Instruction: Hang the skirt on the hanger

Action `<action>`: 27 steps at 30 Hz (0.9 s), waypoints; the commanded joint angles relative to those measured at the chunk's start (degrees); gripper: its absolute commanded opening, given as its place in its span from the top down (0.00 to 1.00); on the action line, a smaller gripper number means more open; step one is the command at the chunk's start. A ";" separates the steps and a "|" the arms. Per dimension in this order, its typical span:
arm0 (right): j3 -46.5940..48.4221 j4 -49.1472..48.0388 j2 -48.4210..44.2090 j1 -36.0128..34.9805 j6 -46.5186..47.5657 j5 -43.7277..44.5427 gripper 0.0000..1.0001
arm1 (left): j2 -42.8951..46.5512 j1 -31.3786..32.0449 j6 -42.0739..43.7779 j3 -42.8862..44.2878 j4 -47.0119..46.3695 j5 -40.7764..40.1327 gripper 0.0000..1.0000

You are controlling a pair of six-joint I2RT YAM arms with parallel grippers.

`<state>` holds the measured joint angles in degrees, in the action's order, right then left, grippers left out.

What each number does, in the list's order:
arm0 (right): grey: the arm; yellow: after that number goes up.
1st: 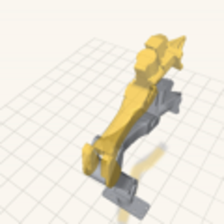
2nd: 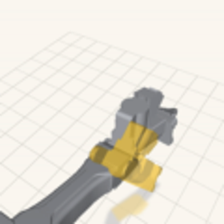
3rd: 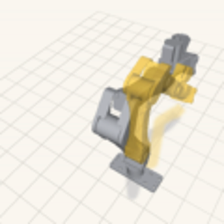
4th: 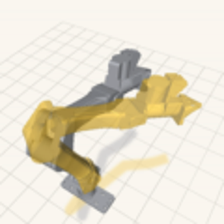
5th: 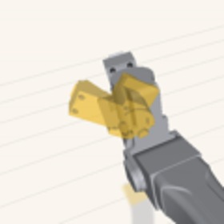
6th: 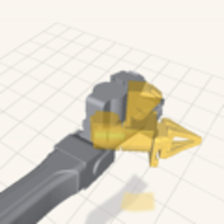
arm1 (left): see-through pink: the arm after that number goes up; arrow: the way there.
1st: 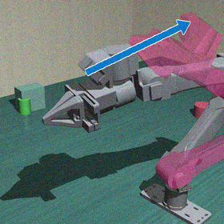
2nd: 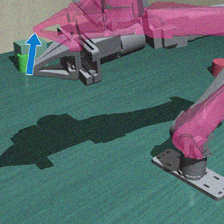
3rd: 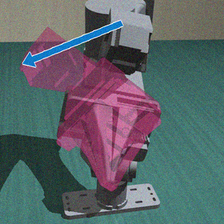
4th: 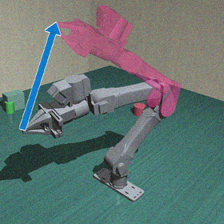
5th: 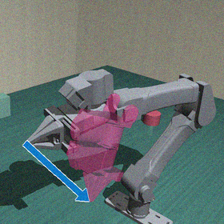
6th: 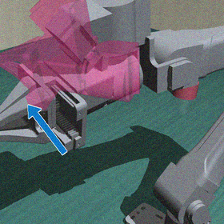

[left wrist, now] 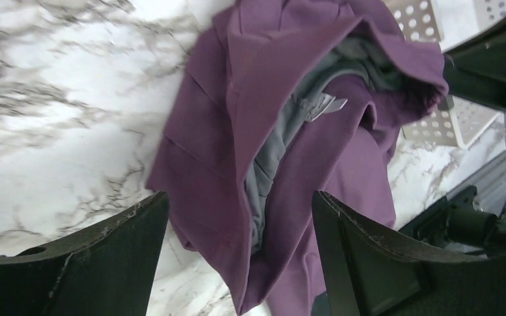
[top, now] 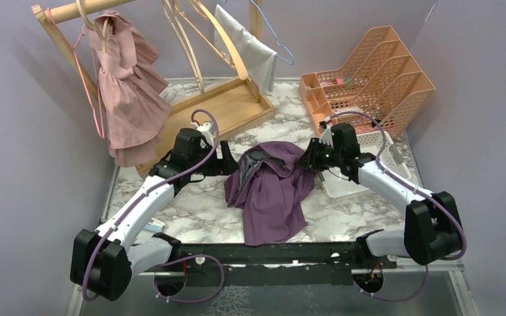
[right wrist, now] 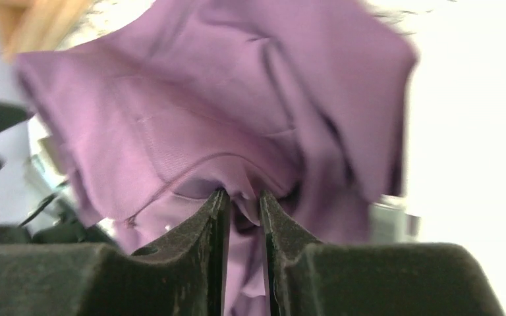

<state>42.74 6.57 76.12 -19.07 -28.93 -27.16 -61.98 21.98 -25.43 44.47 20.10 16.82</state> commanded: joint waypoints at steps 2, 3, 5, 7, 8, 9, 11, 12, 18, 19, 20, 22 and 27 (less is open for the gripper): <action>1.42 8.95 1.14 -0.09 0.65 20.75 0.60 | -2.27 3.31 -4.33 -2.99 -6.76 4.59 0.19; 1.78 9.95 1.45 -0.09 0.37 22.93 0.55 | -2.75 3.90 -4.44 -3.28 -7.07 4.05 0.19; 2.67 12.14 1.97 -0.09 -0.55 27.09 0.49 | -3.68 4.89 -4.46 -3.48 -7.41 2.48 0.19; 3.87 14.43 2.39 -0.08 -1.09 31.51 0.45 | -4.36 5.44 -4.45 -3.59 -7.81 1.27 0.19; 4.42 15.30 2.52 -0.07 -1.06 33.02 0.43 | -4.64 5.59 -4.45 -3.58 -7.97 0.67 0.20; 4.98 16.15 2.61 -0.09 -1.16 34.38 0.42 | -4.83 5.69 -4.38 -3.54 -8.16 -0.24 0.20; 5.98 17.33 2.52 -0.09 -0.90 35.57 0.41 | -5.14 5.84 -4.07 -3.51 -8.63 -1.69 0.22; 6.28 17.78 2.28 -0.09 -0.67 35.55 0.39 | -5.29 5.85 -3.88 -3.47 -8.93 -2.18 0.23; 6.88 18.40 -3.05 -0.09 0.64 26.01 0.38 | -7.15 6.36 -3.14 -2.81 -10.68 -0.19 0.26; 6.80 18.16 -4.37 -0.09 0.82 23.33 0.38 | -7.38 6.53 -2.85 -2.62 -10.96 0.82 0.26; 6.65 17.74 -5.45 -0.09 1.07 20.29 0.38 | -7.52 6.77 -2.48 -2.44 -11.08 1.77 0.26; 6.19 16.37 -7.59 -0.09 0.90 14.32 0.38 | -7.47 7.63 -1.98 -2.20 -11.08 2.16 0.26; 8.20 14.18 -7.95 -0.09 -3.26 7.08 0.38 | -6.63 8.67 -2.38 -3.54 -10.84 0.19 0.26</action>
<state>48.01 22.61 67.96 -19.16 -29.32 -11.44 -69.47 29.87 -28.40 41.30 10.96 17.17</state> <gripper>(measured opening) 0.620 0.743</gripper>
